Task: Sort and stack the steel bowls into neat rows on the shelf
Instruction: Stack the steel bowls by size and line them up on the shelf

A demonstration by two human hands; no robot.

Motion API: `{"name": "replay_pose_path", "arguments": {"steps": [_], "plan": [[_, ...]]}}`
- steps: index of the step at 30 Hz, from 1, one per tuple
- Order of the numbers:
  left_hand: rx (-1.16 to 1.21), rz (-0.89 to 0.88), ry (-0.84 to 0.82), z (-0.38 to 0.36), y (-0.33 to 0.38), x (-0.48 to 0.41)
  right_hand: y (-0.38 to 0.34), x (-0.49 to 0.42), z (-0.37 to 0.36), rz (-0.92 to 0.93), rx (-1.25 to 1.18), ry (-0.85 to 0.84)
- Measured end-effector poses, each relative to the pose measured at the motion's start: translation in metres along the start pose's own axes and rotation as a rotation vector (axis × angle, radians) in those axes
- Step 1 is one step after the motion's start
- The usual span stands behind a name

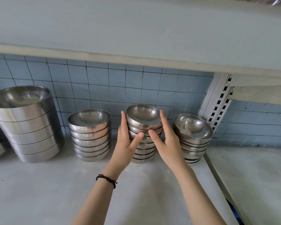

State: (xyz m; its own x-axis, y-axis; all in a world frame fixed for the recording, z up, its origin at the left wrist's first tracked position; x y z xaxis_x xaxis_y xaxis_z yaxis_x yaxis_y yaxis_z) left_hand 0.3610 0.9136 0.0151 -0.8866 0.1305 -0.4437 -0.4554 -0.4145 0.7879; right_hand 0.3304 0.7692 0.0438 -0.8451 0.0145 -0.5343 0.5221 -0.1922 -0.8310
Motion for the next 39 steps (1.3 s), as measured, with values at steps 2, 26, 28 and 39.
{"name": "replay_pose_path", "arguments": {"steps": [2,26,28,39], "plan": [[-0.007,0.001,0.008,0.000,-0.002,0.000,0.003,0.000,0.004,0.010,-0.005,0.045],[0.163,0.036,-0.016,0.010,0.003,0.005,0.004,-0.008,0.001,-0.089,-0.011,0.076],[0.168,0.040,-0.016,0.009,0.001,0.005,0.000,-0.008,0.003,-0.084,-0.028,0.086],[0.187,0.076,0.012,0.010,-0.003,0.005,-0.001,-0.008,0.005,-0.113,-0.088,0.082]]}}
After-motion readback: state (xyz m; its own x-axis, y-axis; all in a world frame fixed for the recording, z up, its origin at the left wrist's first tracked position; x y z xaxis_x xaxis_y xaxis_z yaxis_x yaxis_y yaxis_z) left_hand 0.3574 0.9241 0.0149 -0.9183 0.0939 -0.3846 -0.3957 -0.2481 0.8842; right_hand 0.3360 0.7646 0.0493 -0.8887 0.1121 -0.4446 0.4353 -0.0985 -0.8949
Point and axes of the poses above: each hand's wrist, its own x-axis away from the middle knuckle, its own z-axis out of the back of the hand, y = z × x, the point moved 10 cm from there along -x, towards the middle knuckle, and after that the axes turned 15 degrees about -x, right-handed, at the moved point
